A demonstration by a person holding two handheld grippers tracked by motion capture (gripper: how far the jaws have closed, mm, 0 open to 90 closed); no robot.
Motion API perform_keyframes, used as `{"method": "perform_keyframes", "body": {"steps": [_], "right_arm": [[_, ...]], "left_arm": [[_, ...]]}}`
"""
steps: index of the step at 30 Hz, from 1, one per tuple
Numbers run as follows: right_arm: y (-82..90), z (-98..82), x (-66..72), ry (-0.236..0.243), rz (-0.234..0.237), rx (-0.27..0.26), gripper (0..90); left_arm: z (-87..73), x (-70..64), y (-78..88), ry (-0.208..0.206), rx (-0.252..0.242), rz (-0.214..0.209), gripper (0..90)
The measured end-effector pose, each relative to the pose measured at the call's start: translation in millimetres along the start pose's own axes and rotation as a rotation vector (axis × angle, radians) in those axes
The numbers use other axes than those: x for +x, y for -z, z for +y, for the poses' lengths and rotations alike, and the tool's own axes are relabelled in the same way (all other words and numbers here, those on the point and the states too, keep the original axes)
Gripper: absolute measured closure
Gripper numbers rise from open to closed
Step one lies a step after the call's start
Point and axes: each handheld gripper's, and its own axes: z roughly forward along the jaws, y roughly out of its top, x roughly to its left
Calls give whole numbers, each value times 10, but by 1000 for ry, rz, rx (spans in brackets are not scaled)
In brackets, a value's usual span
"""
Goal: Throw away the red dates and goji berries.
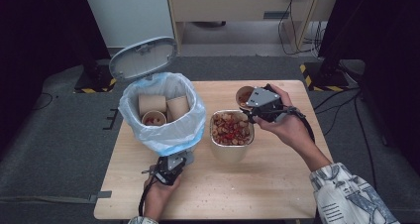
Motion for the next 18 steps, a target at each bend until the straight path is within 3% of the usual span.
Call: {"method": "perform_keyframes", "body": {"steps": [14, 18], "right_arm": [[61, 2, -20, 23, -11, 7, 294], [91, 23, -37, 52, -25, 15, 294]], "left_arm": [[1, -4, 0, 2, -1, 1, 900], [1, -3, 0, 4, -1, 0, 899]]}}
